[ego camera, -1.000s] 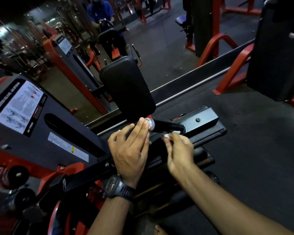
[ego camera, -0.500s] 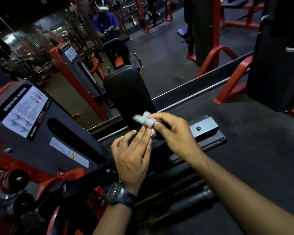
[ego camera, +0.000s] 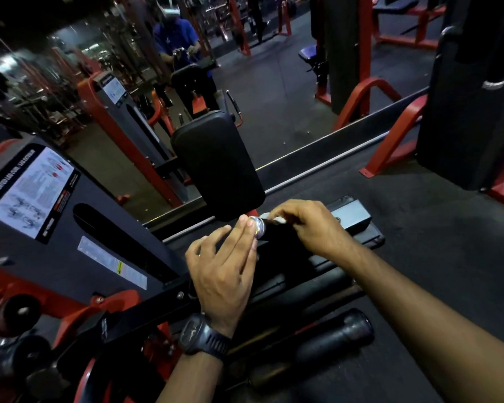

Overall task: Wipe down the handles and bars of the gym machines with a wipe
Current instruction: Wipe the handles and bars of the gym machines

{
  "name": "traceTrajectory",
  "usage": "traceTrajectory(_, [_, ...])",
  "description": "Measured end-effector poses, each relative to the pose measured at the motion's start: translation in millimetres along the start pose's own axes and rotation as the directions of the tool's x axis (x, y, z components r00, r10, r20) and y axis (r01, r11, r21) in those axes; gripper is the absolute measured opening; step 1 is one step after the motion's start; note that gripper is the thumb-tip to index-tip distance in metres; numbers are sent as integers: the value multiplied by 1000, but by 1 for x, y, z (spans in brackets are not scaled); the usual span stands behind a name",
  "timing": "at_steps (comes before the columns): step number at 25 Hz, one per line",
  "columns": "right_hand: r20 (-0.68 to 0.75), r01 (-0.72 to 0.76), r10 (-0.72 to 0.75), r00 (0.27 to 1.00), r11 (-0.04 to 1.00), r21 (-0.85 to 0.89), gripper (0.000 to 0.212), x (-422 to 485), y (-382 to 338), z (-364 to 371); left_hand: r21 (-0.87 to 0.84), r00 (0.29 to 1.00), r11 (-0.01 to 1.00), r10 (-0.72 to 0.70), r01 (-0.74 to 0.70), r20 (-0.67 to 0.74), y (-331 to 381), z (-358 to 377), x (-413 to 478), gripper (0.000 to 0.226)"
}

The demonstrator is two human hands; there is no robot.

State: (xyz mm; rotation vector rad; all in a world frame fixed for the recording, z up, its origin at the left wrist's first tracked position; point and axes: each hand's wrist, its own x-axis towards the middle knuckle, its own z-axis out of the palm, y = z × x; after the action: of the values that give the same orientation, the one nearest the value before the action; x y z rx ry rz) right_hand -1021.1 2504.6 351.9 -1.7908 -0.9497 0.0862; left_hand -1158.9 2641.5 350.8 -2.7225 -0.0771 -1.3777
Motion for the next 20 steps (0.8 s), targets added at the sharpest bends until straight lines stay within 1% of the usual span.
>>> traceTrajectory(2, [3, 79, -79, 997, 996, 51, 43, 2, -3, 3, 1, 1000, 1000, 6, -6, -1, -1, 1, 2, 27])
traceTrajectory(3, [24, 74, -74, 997, 997, 30, 43, 3, 0, 2, -1, 1000, 1000, 6, -6, 6, -1, 1, 2, 27])
traceTrajectory(5, [85, -28, 35, 996, 997, -77, 36, 6, 12, -3, -5, 1000, 1000, 2, -2, 14, -2, 0, 1, 28])
traceTrajectory(6, [94, -60, 70, 993, 993, -99, 34, 5, 17, -4, -7, 1000, 1000, 0, 0, 17, -1, -1, 0, 29])
traceTrajectory(9, [48, -28, 29, 998, 999, -34, 36, 1, 17, -2, 3, 1000, 1000, 2, -2, 21, -2, 0, 0, 29])
traceTrajectory(10, [49, -48, 51, 997, 997, -58, 38, 2, 21, -3, 7, 1000, 1000, 2, -2, 25, -2, 1, 1, 29])
traceTrajectory(12, [80, -135, 151, 985, 976, -173, 38, 2, 34, -5, 7, 1000, 1000, -3, 3, 30, -2, 0, 1, 29])
traceTrajectory(13, [79, -148, 164, 983, 972, -181, 36, 0, 37, -5, 6, 1000, 1000, -3, 3, 26, -1, -1, -1, 29])
traceTrajectory(14, [62, -123, 132, 989, 984, -132, 35, -1, 36, -3, 9, 1000, 1000, 2, -2, 14, -1, 0, -1, 29])
traceTrajectory(16, [18, -15, 16, 1000, 1000, -27, 34, -4, 29, 0, 13, 1000, 1000, 5, -6, 6, -2, 2, 1, 29])
traceTrajectory(17, [14, -13, 13, 1000, 1000, -28, 35, -3, 31, 0, 12, 1000, 1000, 5, -5, 8, -2, 3, 2, 29])
traceTrajectory(19, [29, -119, 122, 992, 988, -103, 37, -2, 41, -4, 9, 1000, 1000, 10, -10, 10, -2, 2, 0, 29])
traceTrajectory(20, [24, -139, 142, 990, 985, -106, 36, -1, 44, -4, 7, 1000, 1000, 18, -18, 2, -2, 2, -1, 29])
